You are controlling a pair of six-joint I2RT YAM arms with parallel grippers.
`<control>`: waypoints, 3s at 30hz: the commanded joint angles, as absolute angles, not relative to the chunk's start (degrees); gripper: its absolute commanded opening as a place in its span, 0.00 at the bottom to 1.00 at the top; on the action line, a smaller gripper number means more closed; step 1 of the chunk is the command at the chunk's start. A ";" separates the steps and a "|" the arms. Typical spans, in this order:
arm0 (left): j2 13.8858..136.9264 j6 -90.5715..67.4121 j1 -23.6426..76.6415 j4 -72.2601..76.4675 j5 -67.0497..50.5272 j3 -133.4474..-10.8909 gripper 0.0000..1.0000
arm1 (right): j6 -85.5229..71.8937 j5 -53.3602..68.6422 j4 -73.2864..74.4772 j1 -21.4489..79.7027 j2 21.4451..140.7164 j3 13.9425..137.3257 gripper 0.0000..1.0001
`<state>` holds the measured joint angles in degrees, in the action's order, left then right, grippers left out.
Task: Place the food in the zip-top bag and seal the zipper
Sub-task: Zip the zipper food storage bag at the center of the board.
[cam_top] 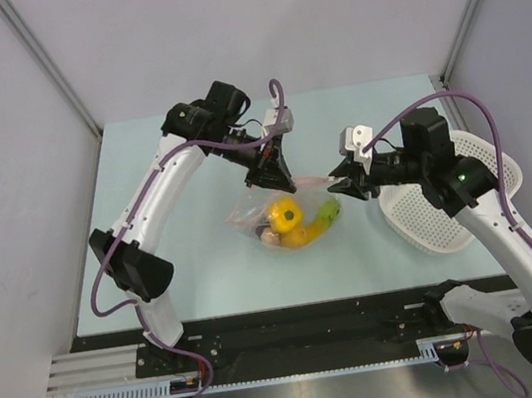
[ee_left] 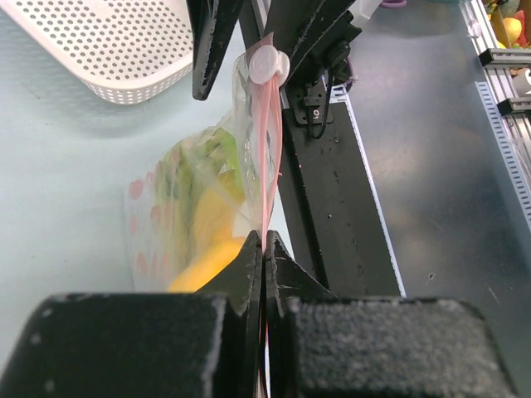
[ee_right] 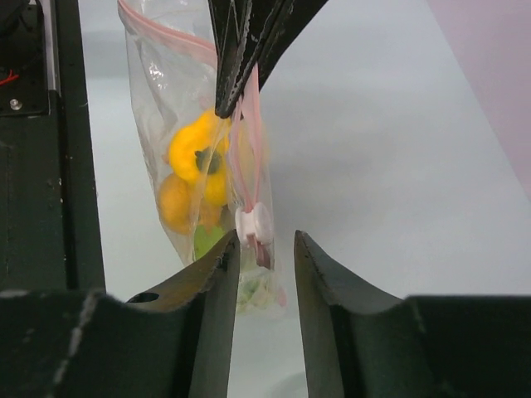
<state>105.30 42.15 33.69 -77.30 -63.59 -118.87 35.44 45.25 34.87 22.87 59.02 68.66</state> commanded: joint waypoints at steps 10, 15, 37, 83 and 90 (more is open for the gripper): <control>102.39 40.63 33.75 -78.43 -62.15 -118.65 0.32 | 33.93 45.09 32.96 23.12 57.75 68.64 0.00; 91.43 26.84 34.54 -51.65 -51.54 -110.33 0.50 | 31.82 44.56 32.26 23.47 57.39 68.64 0.00; 84.11 37.70 54.40 -31.64 -28.92 -95.62 0.45 | 30.94 43.77 32.34 25.49 55.99 68.64 0.00; 76.90 30.24 23.92 -44.04 -27.68 -87.18 0.00 | 27.34 46.23 19.57 7.38 58.79 65.83 0.00; 88.58 24.26 18.82 -37.45 -25.75 -103.93 0.00 | 21.45 41.84 -4.12 12.83 73.46 70.74 0.00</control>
